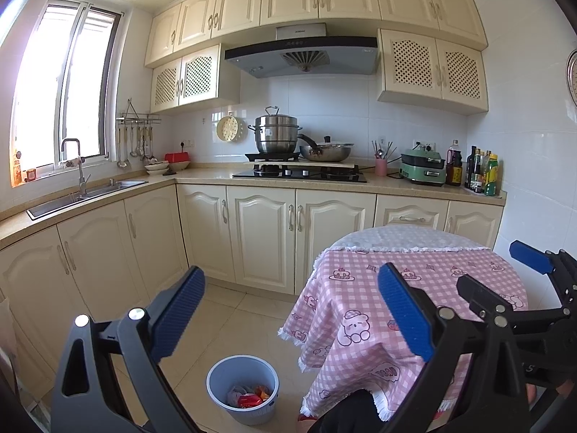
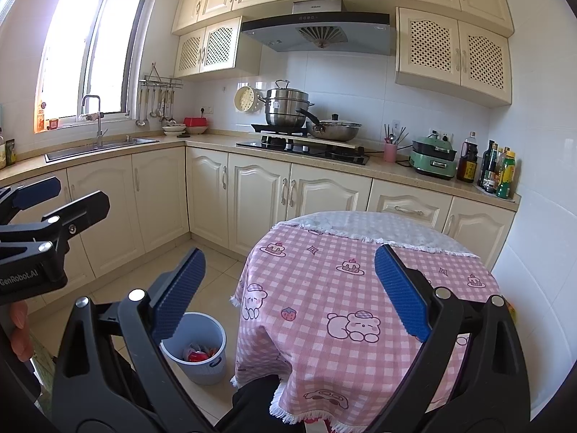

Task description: Collect trash

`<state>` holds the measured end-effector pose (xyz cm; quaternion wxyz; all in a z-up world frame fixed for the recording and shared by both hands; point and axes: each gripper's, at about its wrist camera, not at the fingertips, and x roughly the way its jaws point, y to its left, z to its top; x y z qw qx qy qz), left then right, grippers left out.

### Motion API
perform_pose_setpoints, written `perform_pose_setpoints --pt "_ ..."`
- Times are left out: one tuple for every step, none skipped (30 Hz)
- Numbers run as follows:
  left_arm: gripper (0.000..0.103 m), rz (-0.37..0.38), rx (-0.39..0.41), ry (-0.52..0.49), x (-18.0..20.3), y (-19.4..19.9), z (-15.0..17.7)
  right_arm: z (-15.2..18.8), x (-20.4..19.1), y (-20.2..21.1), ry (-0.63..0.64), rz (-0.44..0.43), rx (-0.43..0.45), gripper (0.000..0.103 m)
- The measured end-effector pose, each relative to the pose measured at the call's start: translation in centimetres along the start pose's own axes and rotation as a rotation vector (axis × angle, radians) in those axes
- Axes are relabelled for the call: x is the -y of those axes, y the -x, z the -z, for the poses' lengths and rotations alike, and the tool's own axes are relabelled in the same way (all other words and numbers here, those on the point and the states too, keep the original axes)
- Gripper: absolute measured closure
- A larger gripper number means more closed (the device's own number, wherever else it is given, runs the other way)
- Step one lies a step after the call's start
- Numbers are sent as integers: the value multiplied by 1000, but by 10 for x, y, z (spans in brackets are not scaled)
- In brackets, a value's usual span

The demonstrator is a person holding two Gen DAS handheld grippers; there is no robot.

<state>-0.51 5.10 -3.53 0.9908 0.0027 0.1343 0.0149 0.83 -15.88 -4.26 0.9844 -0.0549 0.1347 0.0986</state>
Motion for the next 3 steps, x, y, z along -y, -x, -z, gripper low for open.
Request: perform_pose_setpoints --pt "8 0 -3 2 0 -1 0 1 1 0 0 -1 -2 10" --pt "8 -1 -6 3 -1 -2 0 0 1 -2 0 -1 -4 10" --pt "8 -3 -8 3 -1 -3 1 -1 1 -4 0 -1 -5 10"
